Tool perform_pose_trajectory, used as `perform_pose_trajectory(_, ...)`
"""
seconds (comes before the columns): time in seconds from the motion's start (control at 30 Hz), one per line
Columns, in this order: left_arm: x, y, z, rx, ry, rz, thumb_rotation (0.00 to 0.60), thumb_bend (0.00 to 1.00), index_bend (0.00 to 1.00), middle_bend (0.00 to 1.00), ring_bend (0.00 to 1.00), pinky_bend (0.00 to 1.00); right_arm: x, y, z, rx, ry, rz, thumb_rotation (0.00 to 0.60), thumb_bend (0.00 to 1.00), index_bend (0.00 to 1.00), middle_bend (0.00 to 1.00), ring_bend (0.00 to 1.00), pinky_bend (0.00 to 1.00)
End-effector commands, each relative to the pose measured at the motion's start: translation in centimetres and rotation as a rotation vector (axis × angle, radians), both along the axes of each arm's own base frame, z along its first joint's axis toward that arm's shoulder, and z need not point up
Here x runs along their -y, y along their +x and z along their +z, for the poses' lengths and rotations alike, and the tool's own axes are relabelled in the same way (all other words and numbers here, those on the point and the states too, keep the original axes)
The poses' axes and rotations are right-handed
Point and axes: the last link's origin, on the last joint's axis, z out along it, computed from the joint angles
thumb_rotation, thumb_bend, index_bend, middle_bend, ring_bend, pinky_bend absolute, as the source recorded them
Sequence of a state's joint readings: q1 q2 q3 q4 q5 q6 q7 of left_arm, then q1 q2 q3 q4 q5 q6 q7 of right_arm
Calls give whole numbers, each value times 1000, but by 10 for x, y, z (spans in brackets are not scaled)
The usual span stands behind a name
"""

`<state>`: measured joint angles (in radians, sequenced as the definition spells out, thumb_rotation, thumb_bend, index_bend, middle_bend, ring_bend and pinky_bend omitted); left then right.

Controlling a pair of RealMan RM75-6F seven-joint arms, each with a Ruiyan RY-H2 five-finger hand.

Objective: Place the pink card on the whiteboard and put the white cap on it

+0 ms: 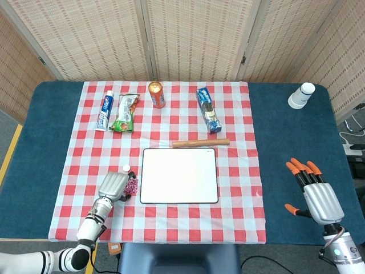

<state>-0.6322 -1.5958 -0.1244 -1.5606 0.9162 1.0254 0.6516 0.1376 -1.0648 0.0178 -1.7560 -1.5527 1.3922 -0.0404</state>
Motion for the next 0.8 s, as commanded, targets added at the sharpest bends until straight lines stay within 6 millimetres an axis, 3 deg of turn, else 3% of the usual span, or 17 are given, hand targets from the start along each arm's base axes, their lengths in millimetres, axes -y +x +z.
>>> perform_pose_trajectory(0.03, -1, 0, 1, -4, -1, -2, 600, 232, 295, 962, 1000, 983, 1, 0, -1, -2, 1, -2, 600, 44, 0, 5, 0, 1)
perform_pose_trajectory(0.8, -6, -5, -2, -8, -2, 30, 600, 230, 319, 966, 1000, 983, 3, 0, -3, -9, 6, -11, 600, 44, 0, 5, 0, 1)
